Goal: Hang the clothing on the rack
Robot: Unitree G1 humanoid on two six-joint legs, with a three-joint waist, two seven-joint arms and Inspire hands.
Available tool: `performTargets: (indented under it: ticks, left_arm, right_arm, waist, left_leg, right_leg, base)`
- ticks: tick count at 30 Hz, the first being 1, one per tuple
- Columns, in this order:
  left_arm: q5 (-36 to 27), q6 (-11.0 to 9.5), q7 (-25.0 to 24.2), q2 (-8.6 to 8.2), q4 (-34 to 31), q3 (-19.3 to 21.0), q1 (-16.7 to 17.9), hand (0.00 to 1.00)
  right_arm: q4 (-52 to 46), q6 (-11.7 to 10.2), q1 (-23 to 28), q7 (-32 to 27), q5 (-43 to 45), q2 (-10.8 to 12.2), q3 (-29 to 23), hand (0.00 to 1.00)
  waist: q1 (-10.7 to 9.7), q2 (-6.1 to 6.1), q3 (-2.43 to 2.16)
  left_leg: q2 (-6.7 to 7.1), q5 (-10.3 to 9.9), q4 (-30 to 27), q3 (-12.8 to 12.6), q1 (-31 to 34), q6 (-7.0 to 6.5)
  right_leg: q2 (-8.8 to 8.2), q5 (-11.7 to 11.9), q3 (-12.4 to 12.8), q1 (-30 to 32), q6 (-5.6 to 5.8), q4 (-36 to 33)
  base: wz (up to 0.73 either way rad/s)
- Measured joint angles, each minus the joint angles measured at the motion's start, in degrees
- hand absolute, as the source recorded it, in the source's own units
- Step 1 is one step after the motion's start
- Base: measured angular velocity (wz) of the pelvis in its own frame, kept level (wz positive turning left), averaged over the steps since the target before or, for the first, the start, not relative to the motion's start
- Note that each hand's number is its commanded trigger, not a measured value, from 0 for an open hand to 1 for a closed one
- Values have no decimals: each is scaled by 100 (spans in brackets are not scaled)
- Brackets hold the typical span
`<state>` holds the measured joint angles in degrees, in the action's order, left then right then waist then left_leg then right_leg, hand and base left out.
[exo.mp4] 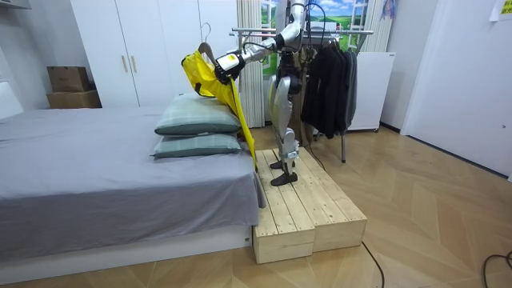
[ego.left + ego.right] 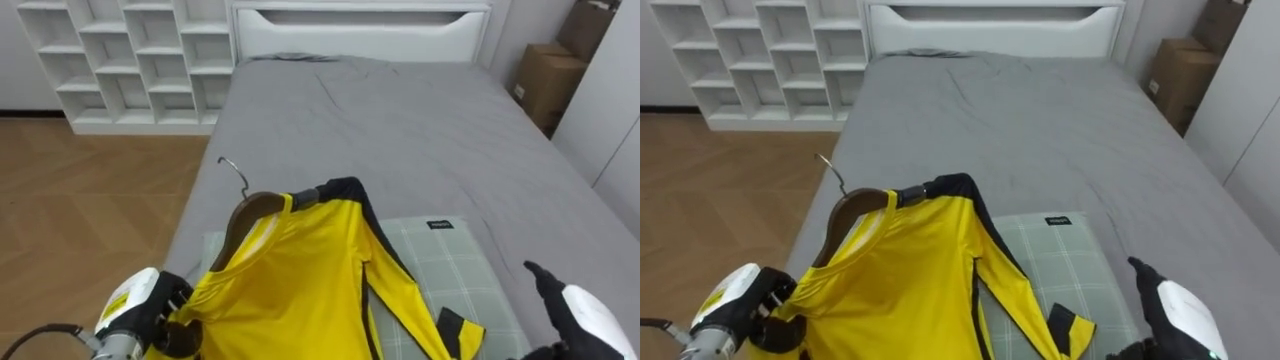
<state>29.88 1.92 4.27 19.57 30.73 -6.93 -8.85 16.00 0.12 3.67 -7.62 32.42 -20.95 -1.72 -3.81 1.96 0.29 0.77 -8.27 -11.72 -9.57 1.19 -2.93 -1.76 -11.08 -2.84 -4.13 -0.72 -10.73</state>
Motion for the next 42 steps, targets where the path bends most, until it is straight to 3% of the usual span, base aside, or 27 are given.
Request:
performTargets:
  ticks: [10, 15, 18, 22, 28, 31, 38, 42]
  left_arm:
    - [232, -217, -282, 1, -355, -13, 11, 100]
    - [258, -387, -332, 24, -674, -23, 26, 100]
    - [585, -506, -370, 45, -941, -29, 50, 100]
    - [687, -696, -372, 250, -1251, -142, 55, 100]
    - [734, -847, -372, 367, -1320, -261, 92, 100]
    - [733, -952, -372, 394, -1327, -264, 142, 100]
    - [862, -1075, -373, 397, -1346, -286, 186, 100]
    - [1056, -1185, -373, 406, -1581, -292, 348, 100]
  right_arm:
    - [-290, -243, -244, -3, 646, -3, 64, 0]
    - [-329, -447, -423, -111, 885, -6, 57, 0]
    - [-377, -601, -539, -189, 866, -51, 58, 0]
    - [-491, -715, -612, -328, 863, -222, 66, 0]
    - [-506, -831, -727, -426, 801, -299, 111, 0]
    - [-506, -918, -814, -441, 786, -303, 182, 0]
    - [-491, -1161, -835, -691, 823, -303, 245, 0]
    - [-493, -1287, -972, -1012, 1281, -303, 252, 0]
  waist:
    - [-7, -125, 9]
    - [-23, -126, 10]
    - [-16, -121, 12]
    - [23, -114, 16]
    - [83, -65, 48]
    - [84, -21, 75]
    - [107, -23, 75]
    - [93, -50, 69]
  left_leg:
    - [1, 0, 5, 15, -57, -1]
    - [2, 1, 5, 25, -68, -1]
    - [8, 1, 13, 22, -71, -1]
    - [11, 1, 36, 9, -84, -1]
    - [7, 1, 43, -53, -105, 0]
    - [-1, 0, 44, -57, -116, 1]
    - [-2, -3, 44, -48, -114, -3]
    - [-6, -2, 31, -68, -86, -3]
  right_leg:
    - [-5, 4, -19, -99, 5, 5]
    - [-3, 4, -32, -102, 5, 11]
    - [-3, 3, -9, -89, 7, 24]
    - [-1, 3, 44, -89, 7, 41]
    - [8, 4, 96, -131, 6, 56]
    - [7, 5, 101, -139, 6, 57]
    - [-1, 15, 86, -102, 22, 53]
    - [8, 15, 100, -85, 22, 11]
  base:
    - [0]
    - [0]
    - [0]
    - [0]
    - [-3]
    - [-2]
    - [0]
    - [-1]
